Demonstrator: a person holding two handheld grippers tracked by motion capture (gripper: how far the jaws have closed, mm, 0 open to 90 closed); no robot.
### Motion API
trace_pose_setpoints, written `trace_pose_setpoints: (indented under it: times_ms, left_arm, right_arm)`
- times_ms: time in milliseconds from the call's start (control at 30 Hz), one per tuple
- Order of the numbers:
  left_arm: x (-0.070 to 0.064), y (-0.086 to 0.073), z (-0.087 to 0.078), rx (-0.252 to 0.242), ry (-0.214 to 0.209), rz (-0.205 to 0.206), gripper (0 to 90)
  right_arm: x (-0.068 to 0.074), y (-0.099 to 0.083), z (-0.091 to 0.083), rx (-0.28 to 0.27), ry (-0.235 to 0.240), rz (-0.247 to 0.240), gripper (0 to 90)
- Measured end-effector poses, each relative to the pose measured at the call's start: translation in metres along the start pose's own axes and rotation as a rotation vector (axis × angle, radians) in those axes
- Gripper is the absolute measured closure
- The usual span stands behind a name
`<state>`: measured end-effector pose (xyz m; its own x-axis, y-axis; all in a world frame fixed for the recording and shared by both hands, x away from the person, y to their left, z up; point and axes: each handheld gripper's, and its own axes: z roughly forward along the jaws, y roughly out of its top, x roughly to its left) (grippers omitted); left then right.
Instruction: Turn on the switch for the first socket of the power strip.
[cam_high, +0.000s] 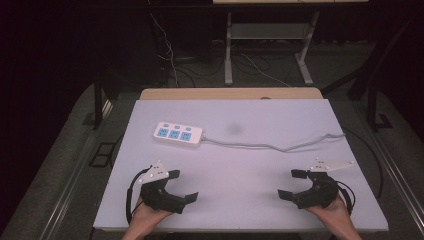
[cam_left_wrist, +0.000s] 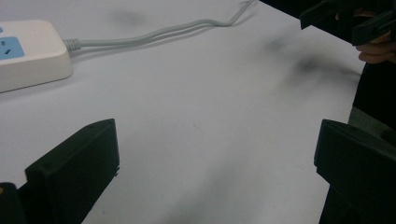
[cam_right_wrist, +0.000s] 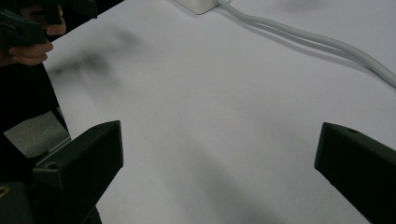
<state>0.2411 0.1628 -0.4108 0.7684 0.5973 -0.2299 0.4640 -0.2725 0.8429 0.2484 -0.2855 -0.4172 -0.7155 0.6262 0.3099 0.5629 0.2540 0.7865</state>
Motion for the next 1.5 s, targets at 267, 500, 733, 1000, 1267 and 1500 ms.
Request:
trace_pose_setpoints:
  times_ms: [267, 500, 733, 1000, 1267, 1500]
  left_arm:
    - [0.000, 0.006, -0.003, 0.012, -0.007, 0.003, 0.0]
    - [0.001, 0.013, -0.005, 0.015, -0.009, 0.016, 0.0]
    - [0.007, 0.020, -0.006, 0.043, -0.008, 0.015, 0.0]
    - [0.012, 0.027, -0.006, 0.067, -0.011, 0.020, 0.0]
    - [0.023, 0.033, -0.004, 0.093, 0.004, 0.022, 0.0]
    - [0.032, 0.038, -0.002, 0.127, 0.001, 0.014, 0.0]
  right_arm:
    - [0.000, 0.000, 0.000, 0.004, 0.002, 0.002, 0.7]
    - [-0.001, 0.000, 0.000, 0.005, -0.002, 0.004, 0.7]
    - [-0.001, -0.001, 0.000, 0.012, -0.003, 0.003, 0.7]
    - [-0.001, -0.001, 0.001, 0.016, -0.009, 0.003, 0.8]
    - [-0.003, -0.002, 0.001, 0.017, -0.015, 0.007, 0.7]
    - [-0.003, -0.002, 0.003, 0.021, -0.021, 0.006, 0.7]
